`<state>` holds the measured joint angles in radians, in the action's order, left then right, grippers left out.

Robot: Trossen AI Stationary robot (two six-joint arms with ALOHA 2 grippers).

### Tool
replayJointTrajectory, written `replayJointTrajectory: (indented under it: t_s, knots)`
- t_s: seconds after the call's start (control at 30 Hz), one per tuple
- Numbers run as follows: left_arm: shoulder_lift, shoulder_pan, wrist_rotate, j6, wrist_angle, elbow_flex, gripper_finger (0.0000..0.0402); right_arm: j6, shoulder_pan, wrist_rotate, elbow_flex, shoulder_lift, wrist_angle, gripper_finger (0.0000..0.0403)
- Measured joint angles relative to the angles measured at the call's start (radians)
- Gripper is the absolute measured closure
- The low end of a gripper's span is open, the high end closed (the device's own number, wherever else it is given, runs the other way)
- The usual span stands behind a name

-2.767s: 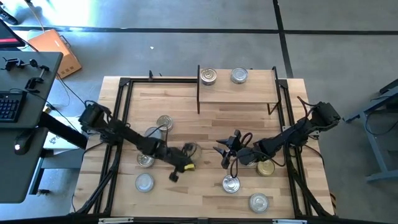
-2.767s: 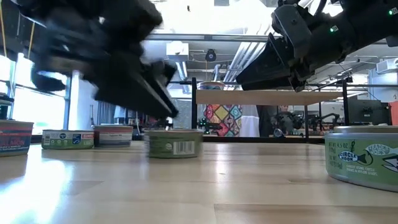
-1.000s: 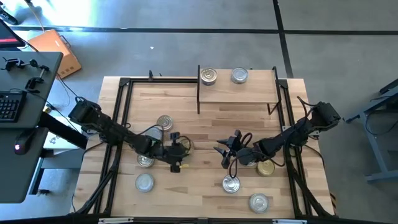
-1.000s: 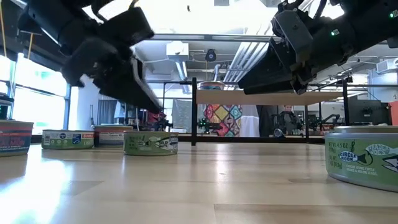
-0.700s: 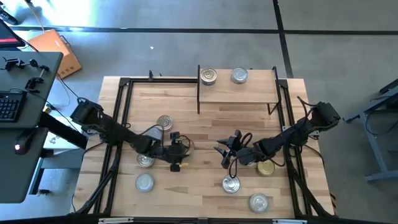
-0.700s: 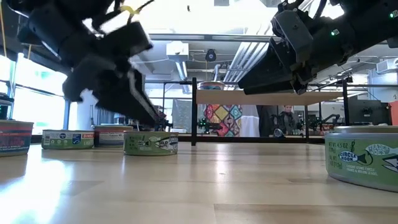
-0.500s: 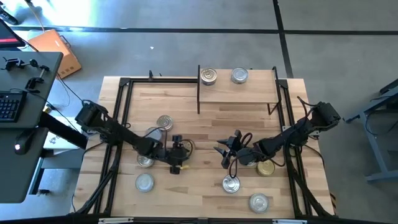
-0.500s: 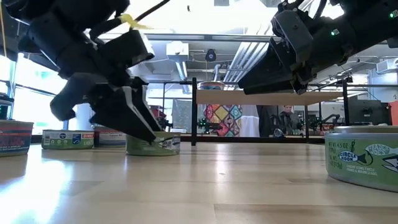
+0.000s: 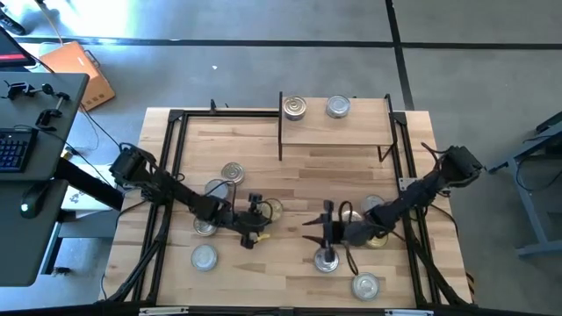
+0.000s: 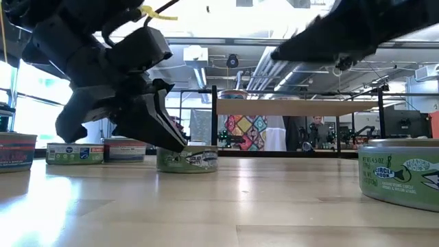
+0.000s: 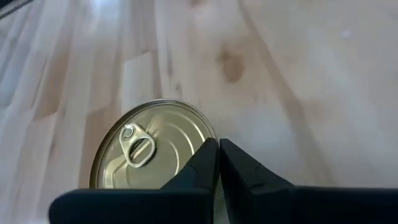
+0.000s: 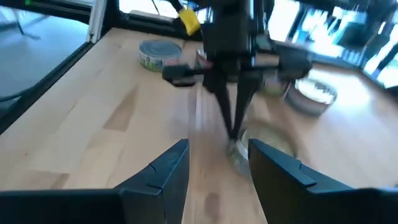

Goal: Stack canned seafood by type on shelf
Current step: Put the green tuna can on the shelf

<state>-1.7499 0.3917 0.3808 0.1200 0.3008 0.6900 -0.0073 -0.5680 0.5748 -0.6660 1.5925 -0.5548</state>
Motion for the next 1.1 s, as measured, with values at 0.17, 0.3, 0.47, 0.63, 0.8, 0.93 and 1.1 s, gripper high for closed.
replayJointTrajectory:
  t_s: [0.17,0.3,0.47,0.63,0.8,0.93,1.1]
  knots:
    - [-0.004,0.039,-0.016,0.047,0.056,-0.003,0.04,-0.078,-0.004,-0.037,-0.044,0.0,0.027,0.0248]
    - [-0.004,0.058,-0.008,0.047,0.083,-0.003,0.0401,-0.102,0.018,-0.081,-0.057,0.0,0.043,0.0247]
    - [-0.003,0.075,0.018,0.048,0.118,-0.003,0.0401,-0.185,0.031,-0.038,-0.075,0.035,0.071,0.0227]
    - [-0.003,0.076,0.041,0.034,0.134,-0.002,0.0401,-0.218,0.047,-0.032,-0.125,0.108,0.079,0.0177]
    - [-0.001,0.076,0.047,0.013,0.169,-0.002,0.0401,-0.259,0.058,-0.032,-0.179,0.167,0.151,0.0142]
    - [-0.001,0.076,0.047,0.007,0.174,-0.001,0.0401,-0.323,0.058,-0.03,-0.216,0.219,0.192,0.0139]
    - [0.003,0.075,0.055,0.004,0.202,-0.001,0.0401,-0.45,0.058,0.02,-0.278,0.308,0.208,0.0139]
